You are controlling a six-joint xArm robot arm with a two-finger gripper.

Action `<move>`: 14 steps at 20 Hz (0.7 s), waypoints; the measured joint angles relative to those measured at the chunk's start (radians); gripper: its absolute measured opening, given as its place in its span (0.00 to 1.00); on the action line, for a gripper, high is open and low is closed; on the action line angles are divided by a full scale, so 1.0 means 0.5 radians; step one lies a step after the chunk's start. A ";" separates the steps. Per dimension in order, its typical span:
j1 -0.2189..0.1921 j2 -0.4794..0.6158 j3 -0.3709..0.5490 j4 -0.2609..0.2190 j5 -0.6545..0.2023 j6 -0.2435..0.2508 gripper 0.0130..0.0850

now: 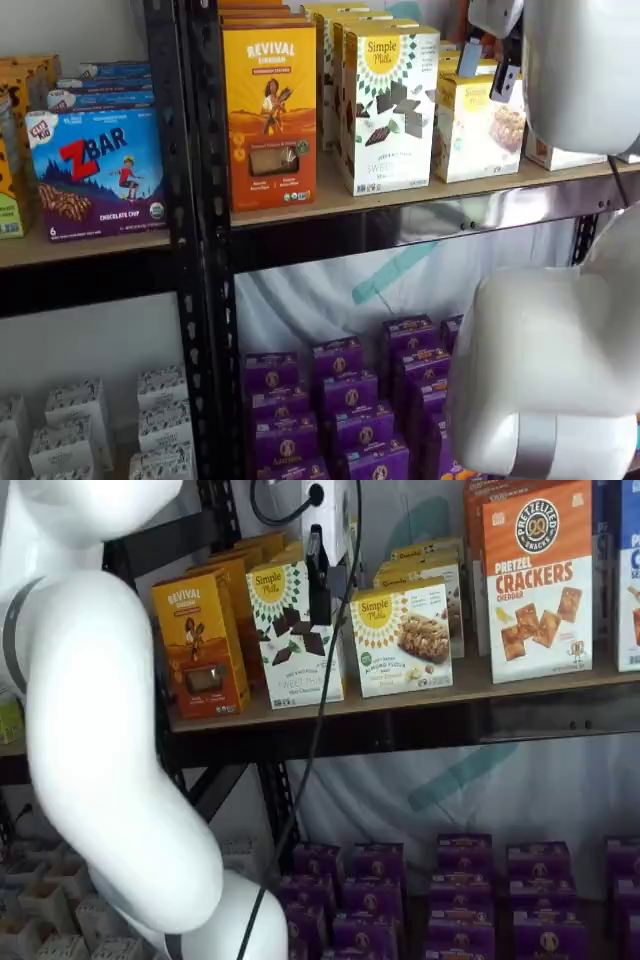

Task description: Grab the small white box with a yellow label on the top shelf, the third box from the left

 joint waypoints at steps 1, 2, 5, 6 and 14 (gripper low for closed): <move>0.004 0.030 -0.035 -0.003 0.023 0.004 1.00; 0.014 0.086 -0.100 -0.008 0.058 0.013 1.00; 0.031 0.213 -0.244 -0.009 0.079 0.034 1.00; 0.031 0.235 -0.269 -0.002 0.076 0.036 1.00; 0.010 0.358 -0.372 0.047 -0.091 0.024 1.00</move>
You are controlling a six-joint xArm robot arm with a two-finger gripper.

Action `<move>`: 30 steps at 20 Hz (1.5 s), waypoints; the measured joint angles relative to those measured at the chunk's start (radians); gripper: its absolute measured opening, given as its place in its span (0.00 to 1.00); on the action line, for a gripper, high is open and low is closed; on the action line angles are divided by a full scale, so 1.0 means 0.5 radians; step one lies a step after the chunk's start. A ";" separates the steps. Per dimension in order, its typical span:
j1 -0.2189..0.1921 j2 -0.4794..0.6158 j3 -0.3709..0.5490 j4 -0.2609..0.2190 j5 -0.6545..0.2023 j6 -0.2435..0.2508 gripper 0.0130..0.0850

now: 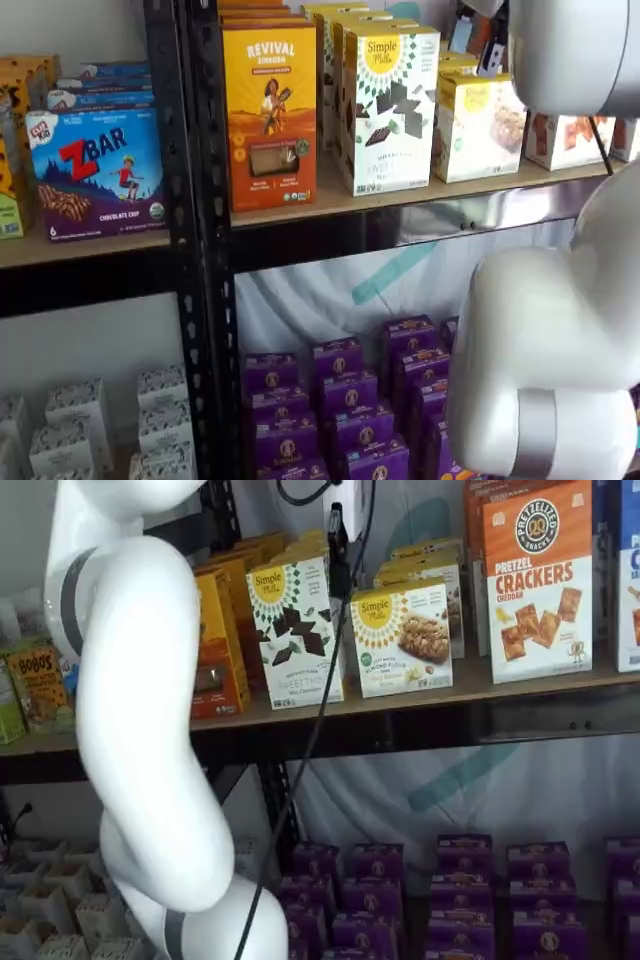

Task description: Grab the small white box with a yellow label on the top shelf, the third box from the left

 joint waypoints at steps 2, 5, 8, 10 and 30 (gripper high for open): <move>0.002 0.033 -0.012 -0.025 -0.030 -0.012 1.00; 0.004 0.066 -0.004 -0.062 -0.071 -0.031 1.00; -0.005 0.087 0.020 -0.066 -0.113 -0.050 1.00; -0.009 0.099 0.042 -0.069 -0.148 -0.061 1.00; 0.098 0.103 0.198 -0.236 -0.273 -0.018 1.00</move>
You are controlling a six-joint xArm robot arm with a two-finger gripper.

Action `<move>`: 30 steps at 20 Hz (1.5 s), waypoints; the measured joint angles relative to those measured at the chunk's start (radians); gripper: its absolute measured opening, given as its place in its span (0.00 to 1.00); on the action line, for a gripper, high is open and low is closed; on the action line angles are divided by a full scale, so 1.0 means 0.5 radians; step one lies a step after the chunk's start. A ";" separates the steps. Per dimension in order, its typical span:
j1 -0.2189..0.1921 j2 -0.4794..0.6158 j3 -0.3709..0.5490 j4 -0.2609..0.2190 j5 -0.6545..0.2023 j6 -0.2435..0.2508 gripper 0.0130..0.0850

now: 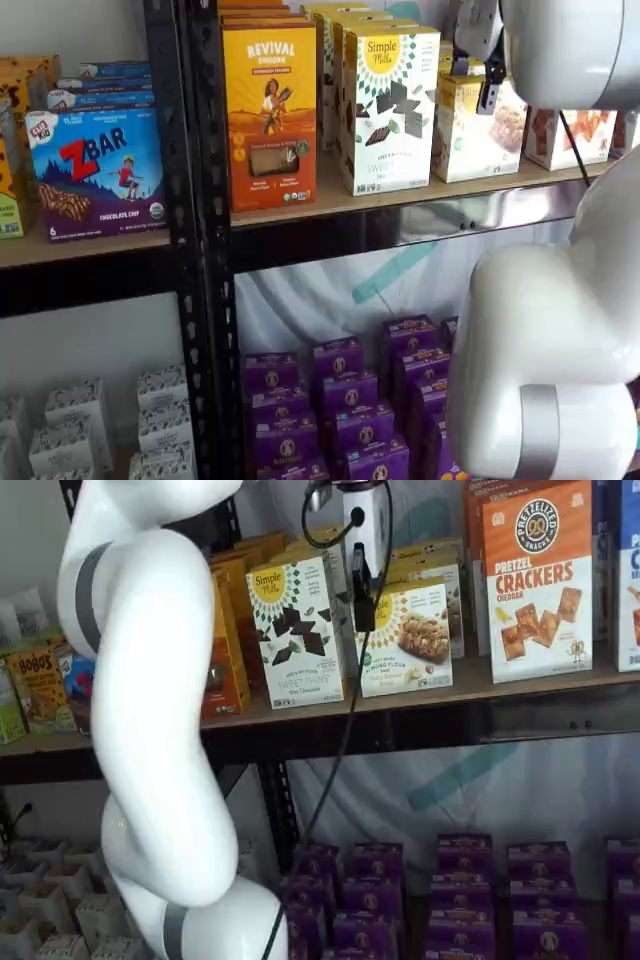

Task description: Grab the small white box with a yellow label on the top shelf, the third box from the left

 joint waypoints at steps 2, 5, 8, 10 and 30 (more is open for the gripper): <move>0.018 0.003 0.011 -0.045 0.006 0.010 1.00; 0.025 -0.014 0.052 -0.067 -0.029 0.012 1.00; 0.021 -0.019 0.069 -0.062 -0.037 0.007 1.00; 0.012 -0.013 0.062 -0.047 -0.027 0.002 1.00; -0.001 -0.001 0.023 0.000 0.016 -0.001 0.67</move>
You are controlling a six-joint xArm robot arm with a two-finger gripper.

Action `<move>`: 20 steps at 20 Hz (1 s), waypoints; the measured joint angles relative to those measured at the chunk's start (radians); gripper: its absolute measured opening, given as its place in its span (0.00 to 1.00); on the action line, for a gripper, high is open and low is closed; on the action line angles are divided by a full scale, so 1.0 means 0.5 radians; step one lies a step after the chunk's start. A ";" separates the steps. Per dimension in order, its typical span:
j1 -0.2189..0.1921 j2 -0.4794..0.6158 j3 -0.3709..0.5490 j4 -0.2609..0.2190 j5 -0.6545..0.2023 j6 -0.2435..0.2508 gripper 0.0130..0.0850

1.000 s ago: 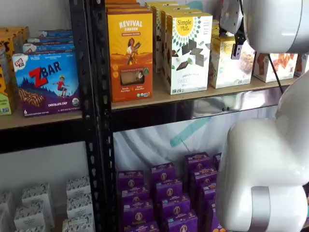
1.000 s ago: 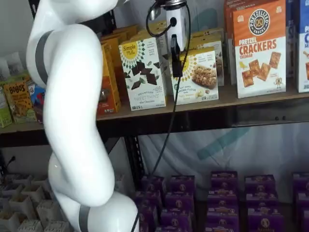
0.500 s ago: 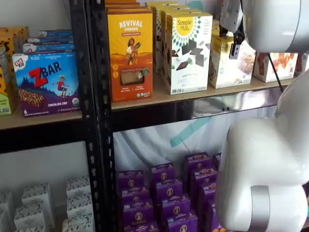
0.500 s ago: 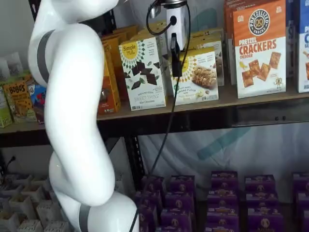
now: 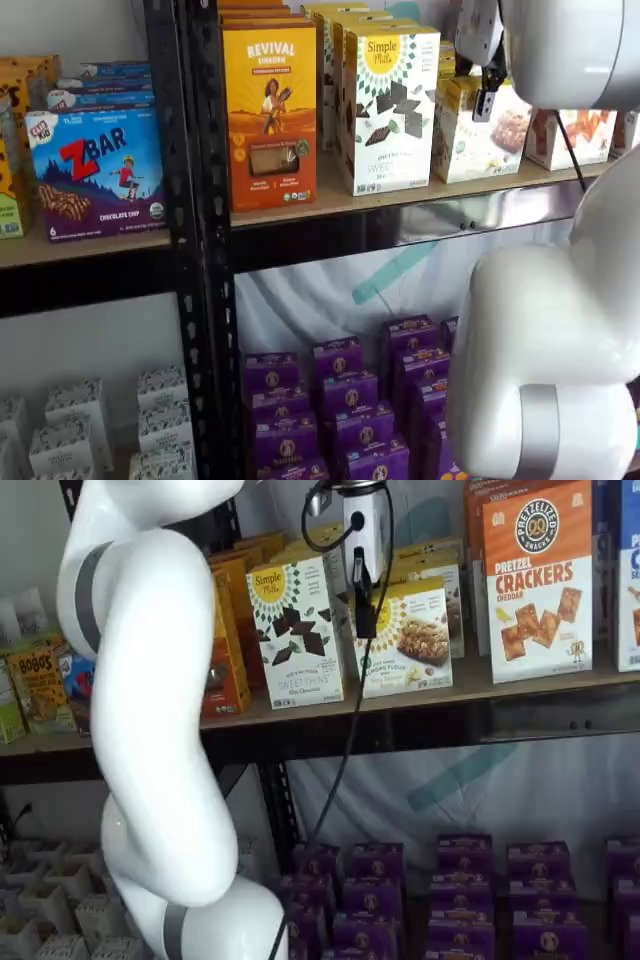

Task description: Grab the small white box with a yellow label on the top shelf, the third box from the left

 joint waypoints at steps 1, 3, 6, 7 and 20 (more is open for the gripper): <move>0.000 -0.001 0.000 -0.001 0.000 0.000 0.61; -0.003 -0.007 0.006 0.000 -0.003 -0.003 0.56; -0.005 -0.012 0.011 0.000 -0.005 -0.005 0.56; -0.006 -0.013 0.011 0.001 -0.003 -0.006 0.50; -0.033 -0.011 -0.012 0.026 0.043 -0.024 0.33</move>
